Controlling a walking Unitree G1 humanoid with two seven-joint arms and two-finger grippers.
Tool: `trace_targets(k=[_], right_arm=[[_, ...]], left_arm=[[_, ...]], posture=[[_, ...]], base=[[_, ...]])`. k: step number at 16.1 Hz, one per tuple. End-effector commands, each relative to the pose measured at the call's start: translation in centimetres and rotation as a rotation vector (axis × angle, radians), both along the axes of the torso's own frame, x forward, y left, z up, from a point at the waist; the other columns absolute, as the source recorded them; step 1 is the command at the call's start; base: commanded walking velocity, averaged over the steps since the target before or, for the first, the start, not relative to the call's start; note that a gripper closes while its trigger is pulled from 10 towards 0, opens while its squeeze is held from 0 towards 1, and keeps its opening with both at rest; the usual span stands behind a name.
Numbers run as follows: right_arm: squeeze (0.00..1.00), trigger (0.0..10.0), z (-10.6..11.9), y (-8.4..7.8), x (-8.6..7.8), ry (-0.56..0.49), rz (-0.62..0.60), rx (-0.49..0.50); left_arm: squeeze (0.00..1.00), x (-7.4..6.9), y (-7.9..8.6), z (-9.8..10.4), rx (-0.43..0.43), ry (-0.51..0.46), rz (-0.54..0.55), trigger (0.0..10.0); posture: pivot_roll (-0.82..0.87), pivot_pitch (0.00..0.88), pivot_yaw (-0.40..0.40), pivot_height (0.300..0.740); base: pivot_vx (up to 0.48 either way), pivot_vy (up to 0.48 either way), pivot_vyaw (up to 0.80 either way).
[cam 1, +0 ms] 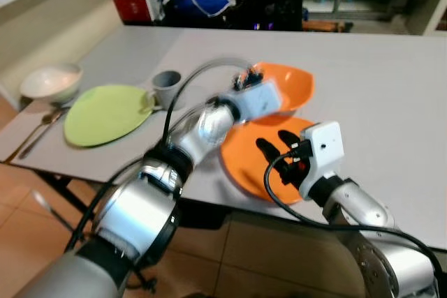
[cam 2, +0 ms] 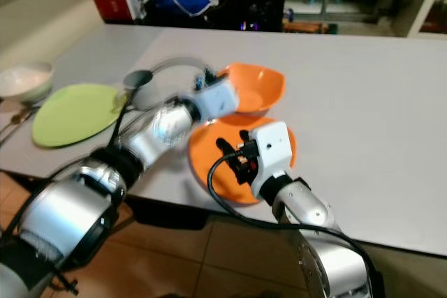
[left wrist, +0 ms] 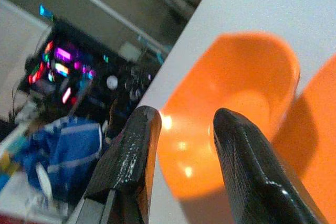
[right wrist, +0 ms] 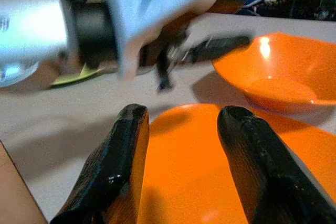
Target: Setting the table
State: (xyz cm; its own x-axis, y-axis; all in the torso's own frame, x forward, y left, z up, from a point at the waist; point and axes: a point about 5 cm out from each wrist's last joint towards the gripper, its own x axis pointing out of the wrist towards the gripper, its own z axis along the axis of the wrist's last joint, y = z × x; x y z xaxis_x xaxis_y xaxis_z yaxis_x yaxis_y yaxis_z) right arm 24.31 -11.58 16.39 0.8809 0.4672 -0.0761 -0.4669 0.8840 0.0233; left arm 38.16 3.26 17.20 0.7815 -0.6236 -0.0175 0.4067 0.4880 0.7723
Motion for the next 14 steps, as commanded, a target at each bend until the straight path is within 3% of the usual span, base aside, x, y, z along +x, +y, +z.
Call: trace_targets(k=[1,3,4,6,7,9,10,14], right_arm=[[0.0,10.0,0.5,-0.3,0.4,-0.037,-0.033,0.007],[0.0,10.0,0.5,-0.6,0.5,-0.047,-0.065,0.008],[0.0,10.0,0.2,-1.2,0.8,-0.057,-0.13,-0.004],[0.0,10.0,0.1,-1.4,1.0,-0.062,-0.154,-0.013],[0.0,10.0,0.4,-1.6,1.2,-0.076,-0.182,0.0],[0.0,10.0,1.4,-1.9,1.8,-0.119,-0.223,0.053],[0.0,10.0,2.0,-1.9,2.1,-0.161,-0.23,0.067],[0.0,10.0,2.0,-1.4,2.1,-0.168,-0.193,0.076]], left_arm=[[0.0,0.5,0.7,1.9,-0.118,-0.032,0.022,10.0],[0.0,0.7,1.4,2.5,-0.223,-0.02,0.045,10.0],[0.0,0.8,3.3,3.4,-0.504,0.047,0.135,10.0],[0.0,0.2,4.4,3.7,-0.587,0.043,0.166,10.0],[0.0,-0.8,5.4,3.8,-0.667,0.065,0.198,10.0],[0.0,-2.8,6.7,3.1,-0.665,0.039,0.225,10.0],[0.0,-4.8,8.0,2.1,-0.666,0.04,0.282,10.0],[0.0,-8.0,10.3,0.3,-0.677,0.122,0.427,10.0]], posture=[[-0.17,0.0,0.139,0.74],[-0.17,0.0,0.144,0.74],[-0.15,0.0,0.122,0.74],[-0.15,0.0,0.118,0.74],[-0.14,0.0,0.106,0.74],[-0.11,0.0,0.084,0.74],[-0.09,0.0,0.069,0.74],[-0.08,0.0,0.065,0.74]], base=[[0.0,0.0,0.0],[0.0,0.0,0.0],[0.0,0.0,0.0],[0.0,0.0,0.0],[0.0,0.0,0.0],[0.0,0.0,0.0],[0.0,0.0,0.8],[0.0,0.0,0.8]])
